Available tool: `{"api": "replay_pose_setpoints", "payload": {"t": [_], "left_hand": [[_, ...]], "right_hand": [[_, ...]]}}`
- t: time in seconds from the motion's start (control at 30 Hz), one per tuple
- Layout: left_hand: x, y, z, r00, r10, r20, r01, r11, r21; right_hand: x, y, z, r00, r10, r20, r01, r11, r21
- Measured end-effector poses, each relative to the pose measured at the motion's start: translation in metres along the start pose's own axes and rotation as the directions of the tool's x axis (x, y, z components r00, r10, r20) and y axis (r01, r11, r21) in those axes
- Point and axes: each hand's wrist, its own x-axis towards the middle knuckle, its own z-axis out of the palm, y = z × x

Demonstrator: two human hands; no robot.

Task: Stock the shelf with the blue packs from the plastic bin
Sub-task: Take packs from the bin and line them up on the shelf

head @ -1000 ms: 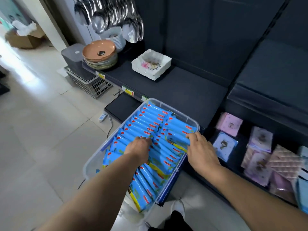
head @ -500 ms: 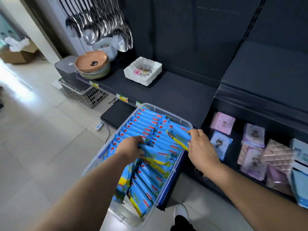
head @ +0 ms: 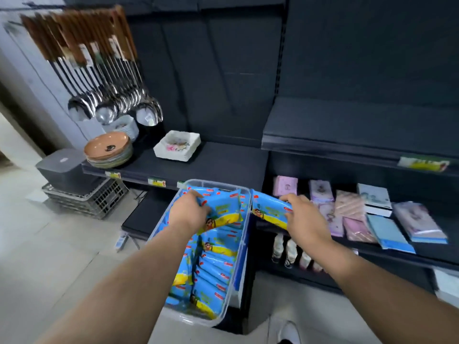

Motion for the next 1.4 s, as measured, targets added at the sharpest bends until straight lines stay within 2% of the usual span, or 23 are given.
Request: {"api": "replay_pose_setpoints", "payload": {"t": [0.17,0.27,0.4,0.7,1.13,1.4], "left_hand": [[-0.014,0.05,0.003,0.987,0.155,0.035,-0.154,0.988,-0.018],[-0.02,0.087,0.013,0.972,0.235,0.025,-0.232,0.969,-0.087],[-0.032,0.147,0.03,0.945,0.328,0.005,-0.324,0.936,-0.14],[-0.058,0.283,0.077,0.876,0.481,-0.026,-0.47,0.841,-0.267],[-0.103,0.499,0.162,0.86,0.494,-0.129,-0.503,0.774,-0.386],[-0.108,0.587,0.215,0.858,0.497,-0.134,-0.505,0.762,-0.405]], "right_hand": [[-0.032,0.035,-0.05,0.984,0.093,-0.153,-0.089,0.996,0.03],[-0.045,0.057,-0.079,0.956,0.166,-0.24,-0.161,0.986,0.041],[-0.06,0.089,-0.115,0.899,0.235,-0.369,-0.22,0.972,0.083],[-0.069,0.185,-0.198,0.78,0.356,-0.515,-0.326,0.933,0.151],[-0.055,0.347,-0.339,0.731,0.366,-0.576,-0.31,0.93,0.198],[-0.029,0.43,-0.395,0.72,0.378,-0.581,-0.325,0.925,0.199]]}}
